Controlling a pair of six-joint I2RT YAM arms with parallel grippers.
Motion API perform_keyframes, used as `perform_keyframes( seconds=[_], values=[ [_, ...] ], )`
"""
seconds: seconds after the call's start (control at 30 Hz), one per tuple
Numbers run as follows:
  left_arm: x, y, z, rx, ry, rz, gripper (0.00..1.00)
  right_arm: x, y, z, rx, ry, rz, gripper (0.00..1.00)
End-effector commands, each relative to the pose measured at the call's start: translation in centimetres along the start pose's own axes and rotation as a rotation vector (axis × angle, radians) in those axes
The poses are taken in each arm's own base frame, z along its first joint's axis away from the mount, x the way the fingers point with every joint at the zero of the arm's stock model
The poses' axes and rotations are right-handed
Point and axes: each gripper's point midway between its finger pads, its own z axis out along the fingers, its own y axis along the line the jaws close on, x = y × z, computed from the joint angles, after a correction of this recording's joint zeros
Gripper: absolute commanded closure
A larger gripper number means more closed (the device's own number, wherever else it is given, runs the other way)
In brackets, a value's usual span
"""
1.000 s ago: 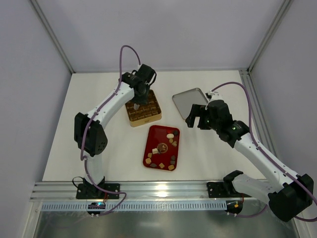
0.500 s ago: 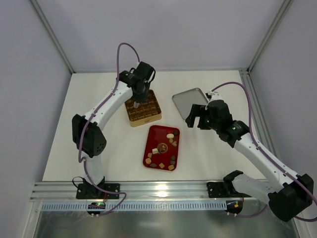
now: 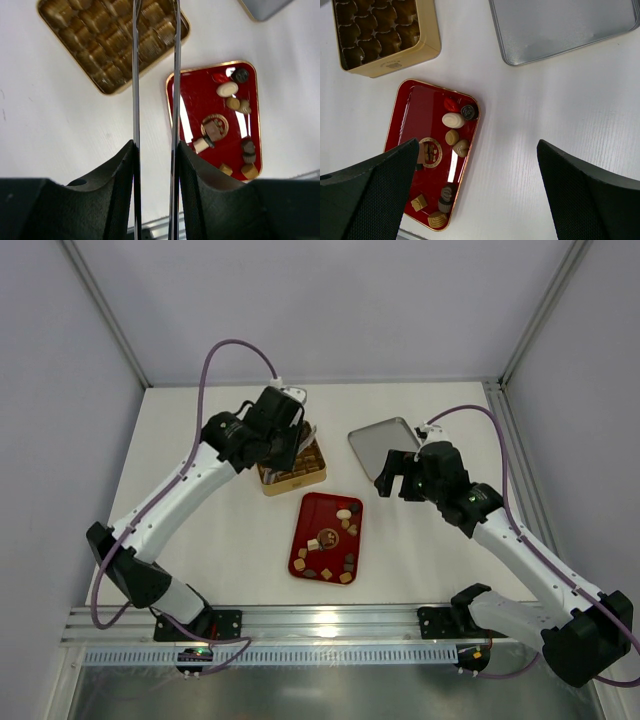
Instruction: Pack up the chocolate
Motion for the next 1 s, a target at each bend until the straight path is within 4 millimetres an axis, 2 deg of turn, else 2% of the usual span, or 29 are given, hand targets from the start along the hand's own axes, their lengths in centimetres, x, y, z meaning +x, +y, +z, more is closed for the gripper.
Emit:
perform_keyframes(
  seconds=[0.0, 0.2, 0.3, 0.5, 0.73, 0.97],
  values=[
    [2.5, -2.1, -2.1, 0.063, 0.022, 0.017, 0.62, -1.1, 0.5, 0.1, -0.01, -0.04, 0.013, 0.0],
    [7.0, -4.7, -4.2, 0.131, 0.063, 0.031, 0.62, -0.8, 0.3, 0.1, -0.004, -0.04, 0.022, 0.0],
    [9.9, -5.7, -4.3, 0.135, 0.119, 0.064, 0.62, -0.6, 0.2, 0.1, -0.003, -0.037, 0.028, 0.0],
    [13.7, -7.3, -4.4, 0.151, 0.189, 0.093, 0.61, -0.1, -0.3, -0.1, 0.009, -0.037, 0.041, 0.0],
    [15.8, -8.5, -4.5, 0.149, 0.225, 0.117, 0.61, 0.0, -0.5, -0.3, 0.018, -0.036, 0.042, 0.0],
    [17.6, -8.7, -4.3, 0.138, 0.26, 0.125, 0.6, 0.2, -0.6, -0.4, 0.022, -0.033, 0.041, 0.0]
  ],
)
